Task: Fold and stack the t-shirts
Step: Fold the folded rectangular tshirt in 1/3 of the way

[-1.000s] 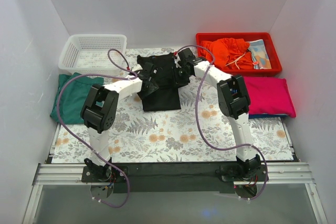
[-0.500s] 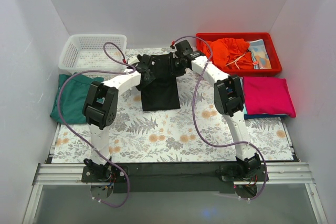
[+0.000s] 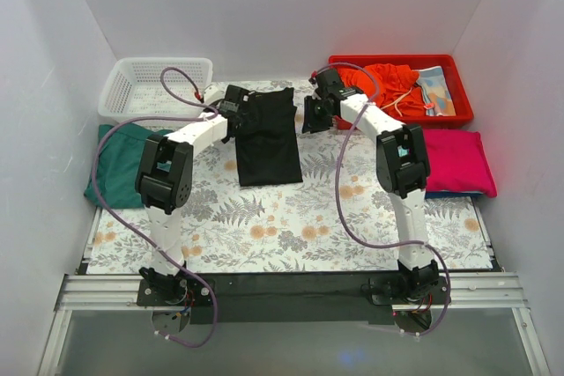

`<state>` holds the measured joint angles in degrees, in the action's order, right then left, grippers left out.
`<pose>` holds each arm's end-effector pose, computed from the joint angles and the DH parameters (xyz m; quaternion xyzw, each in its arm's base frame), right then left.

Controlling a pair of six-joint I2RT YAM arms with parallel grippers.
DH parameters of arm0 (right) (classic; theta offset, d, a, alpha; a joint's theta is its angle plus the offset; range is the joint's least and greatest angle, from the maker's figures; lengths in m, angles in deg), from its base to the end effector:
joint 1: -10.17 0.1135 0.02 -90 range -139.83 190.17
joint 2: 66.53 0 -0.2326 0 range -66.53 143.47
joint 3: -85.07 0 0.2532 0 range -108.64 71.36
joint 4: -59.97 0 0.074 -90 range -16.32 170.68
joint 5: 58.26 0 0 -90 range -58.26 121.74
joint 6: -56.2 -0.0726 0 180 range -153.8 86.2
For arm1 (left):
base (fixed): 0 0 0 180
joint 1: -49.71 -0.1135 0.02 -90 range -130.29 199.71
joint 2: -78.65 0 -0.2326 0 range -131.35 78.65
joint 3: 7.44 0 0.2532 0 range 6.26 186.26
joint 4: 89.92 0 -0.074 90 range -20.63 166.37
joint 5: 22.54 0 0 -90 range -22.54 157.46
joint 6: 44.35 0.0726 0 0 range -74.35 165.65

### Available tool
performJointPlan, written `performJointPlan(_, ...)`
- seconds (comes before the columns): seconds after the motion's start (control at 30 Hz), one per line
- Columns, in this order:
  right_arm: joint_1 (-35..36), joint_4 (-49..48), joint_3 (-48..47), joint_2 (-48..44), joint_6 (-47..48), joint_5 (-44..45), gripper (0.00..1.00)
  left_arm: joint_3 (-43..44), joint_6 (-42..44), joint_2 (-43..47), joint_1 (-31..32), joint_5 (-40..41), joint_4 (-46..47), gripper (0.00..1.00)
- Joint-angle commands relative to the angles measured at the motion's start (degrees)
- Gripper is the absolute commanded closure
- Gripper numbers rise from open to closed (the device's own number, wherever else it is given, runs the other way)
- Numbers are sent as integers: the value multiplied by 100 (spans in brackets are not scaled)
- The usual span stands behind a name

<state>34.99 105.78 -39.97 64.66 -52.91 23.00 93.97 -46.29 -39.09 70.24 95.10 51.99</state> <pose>0.4626 0.2261 0.1466 -0.0718 0.9402 0.1884 0.2744 0.4349 -0.1269 0.1357 -0.5989 0.7082 -0.1202 0.3540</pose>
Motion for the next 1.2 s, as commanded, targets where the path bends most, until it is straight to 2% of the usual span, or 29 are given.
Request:
performJointPlan(0.0,14,-54,970,-1148,206,-40,60,-340,535,962,-111,-371,13,40)
performJointPlan(0.17,58,-334,2122,-1956,303,-848,60,-1376,572,1752,-111,-1339,56,38)
performJointPlan(0.3,67,-844,3202,-2440,417,-1814,55,-2902,563,2605,-111,-2243,661,36)
performJointPlan(0.43,76,-1240,3783,-2634,417,-1939,54,-3801,537,3185,-102,-3077,1320,36)
performJointPlan(0.53,111,-1451,4048,-2722,479,-1931,52,-4303,484,3414,-111,-3317,1812,36)
performJointPlan(0.73,137,-1584,4137,-2538,488,-1904,50,-4516,449,3292,-102,-3555,2227,36)
performJointPlan(1.17,234,-1768,3979,-1896,391,-1965,50,-4507,581,2756,-111,-3124,2280,38)
